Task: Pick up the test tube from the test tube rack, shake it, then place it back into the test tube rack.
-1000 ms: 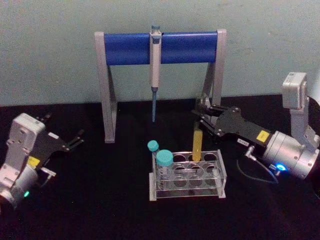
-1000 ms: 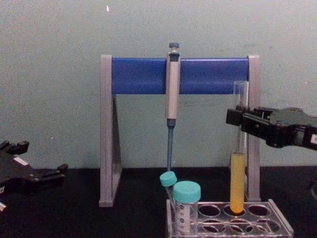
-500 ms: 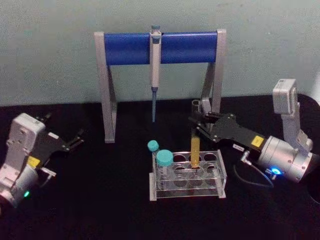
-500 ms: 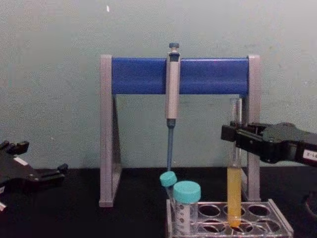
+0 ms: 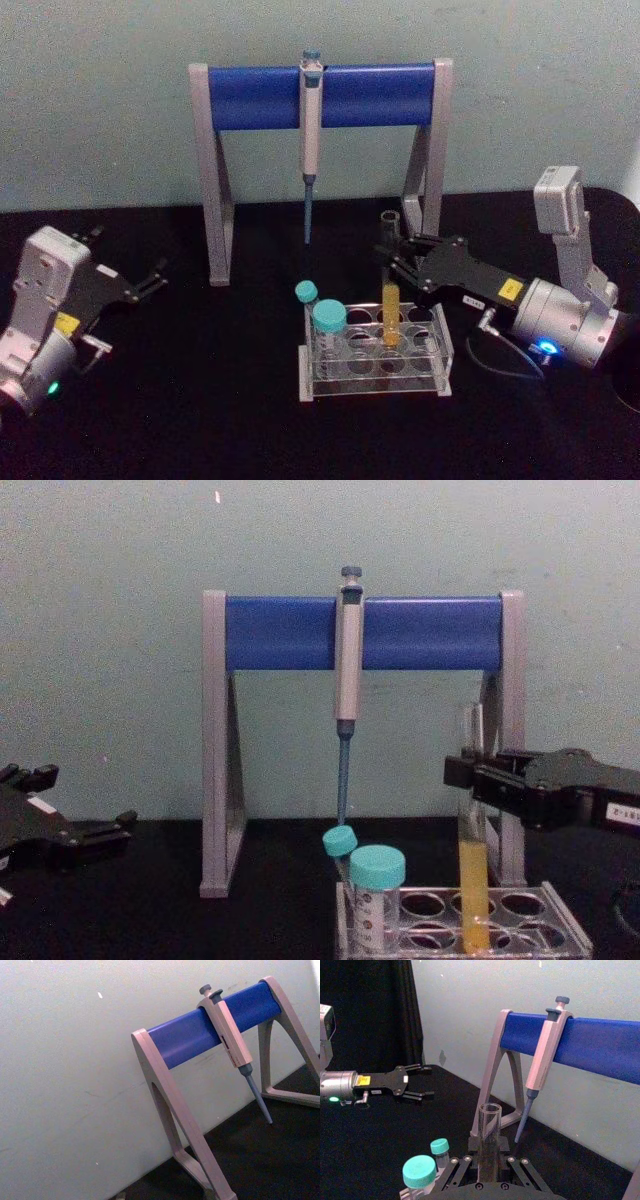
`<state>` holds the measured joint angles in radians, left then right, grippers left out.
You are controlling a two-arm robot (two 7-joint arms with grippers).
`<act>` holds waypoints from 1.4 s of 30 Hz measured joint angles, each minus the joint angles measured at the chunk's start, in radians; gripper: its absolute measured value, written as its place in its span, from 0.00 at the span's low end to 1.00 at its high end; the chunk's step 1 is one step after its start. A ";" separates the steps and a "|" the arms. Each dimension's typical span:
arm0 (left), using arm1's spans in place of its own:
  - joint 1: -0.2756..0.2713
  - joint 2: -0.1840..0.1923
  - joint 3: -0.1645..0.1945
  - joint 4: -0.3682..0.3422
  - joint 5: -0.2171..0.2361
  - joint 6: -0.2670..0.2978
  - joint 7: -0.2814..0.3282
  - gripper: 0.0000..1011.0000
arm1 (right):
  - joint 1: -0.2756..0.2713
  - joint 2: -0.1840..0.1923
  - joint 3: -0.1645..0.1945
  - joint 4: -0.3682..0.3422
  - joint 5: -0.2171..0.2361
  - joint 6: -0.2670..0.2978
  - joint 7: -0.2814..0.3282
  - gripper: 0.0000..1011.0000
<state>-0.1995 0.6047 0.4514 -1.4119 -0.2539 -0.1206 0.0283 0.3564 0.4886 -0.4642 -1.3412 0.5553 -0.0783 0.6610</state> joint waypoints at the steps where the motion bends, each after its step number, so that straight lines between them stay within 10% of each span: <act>1: 0.000 0.000 0.000 0.000 0.000 0.000 0.000 0.99 | 0.001 -0.001 -0.001 0.001 0.000 0.001 0.000 0.23; 42: 0.000 0.000 0.000 0.000 0.000 0.000 0.000 0.99 | 0.017 -0.004 -0.021 0.024 -0.013 0.049 0.000 0.23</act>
<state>-0.1996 0.6047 0.4514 -1.4120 -0.2539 -0.1206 0.0283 0.3730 0.4844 -0.4856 -1.3167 0.5428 -0.0298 0.6606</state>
